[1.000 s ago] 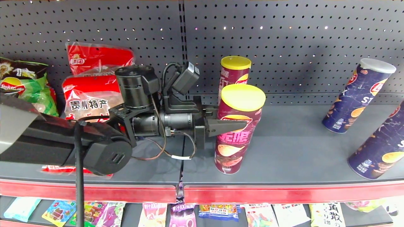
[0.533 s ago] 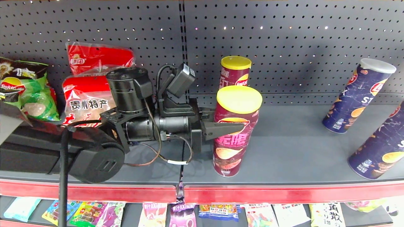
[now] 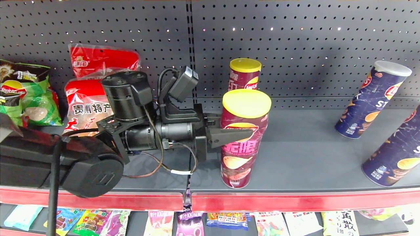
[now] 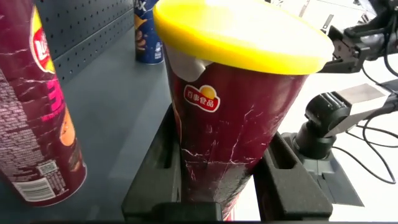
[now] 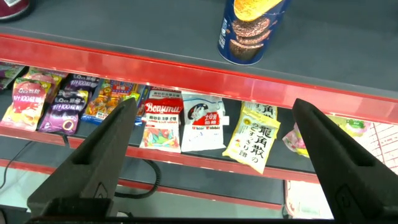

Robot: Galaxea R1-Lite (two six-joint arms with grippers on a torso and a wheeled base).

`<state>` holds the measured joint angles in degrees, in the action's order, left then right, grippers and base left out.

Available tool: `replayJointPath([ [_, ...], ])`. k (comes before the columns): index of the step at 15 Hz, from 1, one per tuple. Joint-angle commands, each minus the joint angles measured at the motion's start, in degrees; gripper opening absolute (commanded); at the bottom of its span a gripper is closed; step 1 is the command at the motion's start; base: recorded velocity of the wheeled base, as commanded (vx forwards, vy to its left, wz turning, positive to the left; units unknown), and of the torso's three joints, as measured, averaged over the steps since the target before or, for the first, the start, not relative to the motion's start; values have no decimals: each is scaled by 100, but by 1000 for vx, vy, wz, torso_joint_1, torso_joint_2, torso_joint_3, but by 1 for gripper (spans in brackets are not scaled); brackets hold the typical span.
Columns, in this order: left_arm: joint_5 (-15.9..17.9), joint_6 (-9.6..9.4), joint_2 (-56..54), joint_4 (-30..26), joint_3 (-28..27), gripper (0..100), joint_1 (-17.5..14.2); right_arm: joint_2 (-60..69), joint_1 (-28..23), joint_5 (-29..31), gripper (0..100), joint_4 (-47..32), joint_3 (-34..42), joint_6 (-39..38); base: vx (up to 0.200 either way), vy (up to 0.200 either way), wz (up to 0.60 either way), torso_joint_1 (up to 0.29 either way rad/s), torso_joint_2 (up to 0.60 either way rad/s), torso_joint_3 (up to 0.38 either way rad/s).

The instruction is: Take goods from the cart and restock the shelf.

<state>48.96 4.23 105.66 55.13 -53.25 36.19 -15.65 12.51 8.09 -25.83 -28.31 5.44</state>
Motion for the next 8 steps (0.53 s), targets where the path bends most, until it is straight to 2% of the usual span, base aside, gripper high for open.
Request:
replayJointPath([
  [1, -9, -1, -10, 16, 78, 0, 46, 1, 6, -1, 100, -1, 1, 1, 0, 0, 0, 0, 0, 0],
  [3, -114, -1, -1, 16, 78, 0, 81, 1, 6, -1, 100, -1, 1, 1, 0, 0, 0, 0, 0, 0],
  [8, -132, -10, 16, 16, 104, 0, 81, 10, -3, -1, 100, -1, -8, 1, 0, 0, 0, 0, 0, 0],
])
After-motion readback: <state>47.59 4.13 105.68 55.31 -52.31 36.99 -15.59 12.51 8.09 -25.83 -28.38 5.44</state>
